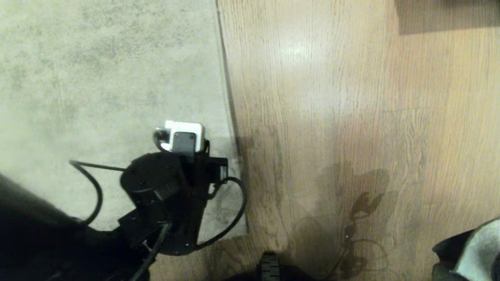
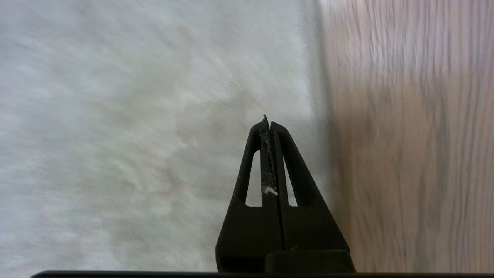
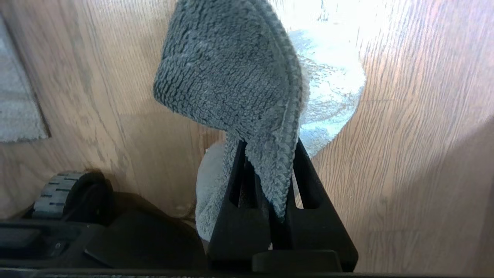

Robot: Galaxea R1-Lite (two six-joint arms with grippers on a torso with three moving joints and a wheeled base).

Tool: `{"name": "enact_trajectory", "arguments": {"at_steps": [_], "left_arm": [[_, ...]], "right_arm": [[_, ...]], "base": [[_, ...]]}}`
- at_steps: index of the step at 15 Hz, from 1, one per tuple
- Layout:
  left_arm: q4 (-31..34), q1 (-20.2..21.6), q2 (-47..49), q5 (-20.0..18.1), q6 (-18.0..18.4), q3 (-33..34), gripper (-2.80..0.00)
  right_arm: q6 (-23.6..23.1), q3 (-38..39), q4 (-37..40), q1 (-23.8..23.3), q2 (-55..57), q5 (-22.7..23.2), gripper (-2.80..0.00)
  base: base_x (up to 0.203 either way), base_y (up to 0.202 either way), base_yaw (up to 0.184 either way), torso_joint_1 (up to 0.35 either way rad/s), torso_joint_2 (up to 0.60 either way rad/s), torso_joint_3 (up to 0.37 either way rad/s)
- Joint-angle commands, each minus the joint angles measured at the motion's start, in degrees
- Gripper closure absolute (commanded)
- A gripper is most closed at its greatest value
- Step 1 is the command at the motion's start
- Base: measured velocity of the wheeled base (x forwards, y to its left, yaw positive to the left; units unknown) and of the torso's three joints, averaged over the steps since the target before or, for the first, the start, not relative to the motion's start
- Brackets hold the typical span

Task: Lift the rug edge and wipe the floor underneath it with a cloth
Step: Lay down the carpet, then put down the rag

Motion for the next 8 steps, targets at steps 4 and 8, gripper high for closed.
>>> {"name": "enact_trajectory", "arguments": {"at_steps": [4, 8], "left_arm": [[2.09, -1.17, -16.49, 0.1, 3.06, 8.15, 0.0], [10.12, 3.39, -25.19, -10.11, 3.21, 12.45, 0.0]], "right_arm": [[-0.04, 0.0, -0.05, 0.0, 0.07, 0.05, 0.0], [-0.04, 0.0, -0.05, 0.0, 0.07, 0.05, 0.0]], "base": [[0.0, 0.0, 0.0, 0.0, 0.0, 0.0], [0.0, 0.0, 0.0, 0.0, 0.0, 0.0]]}}
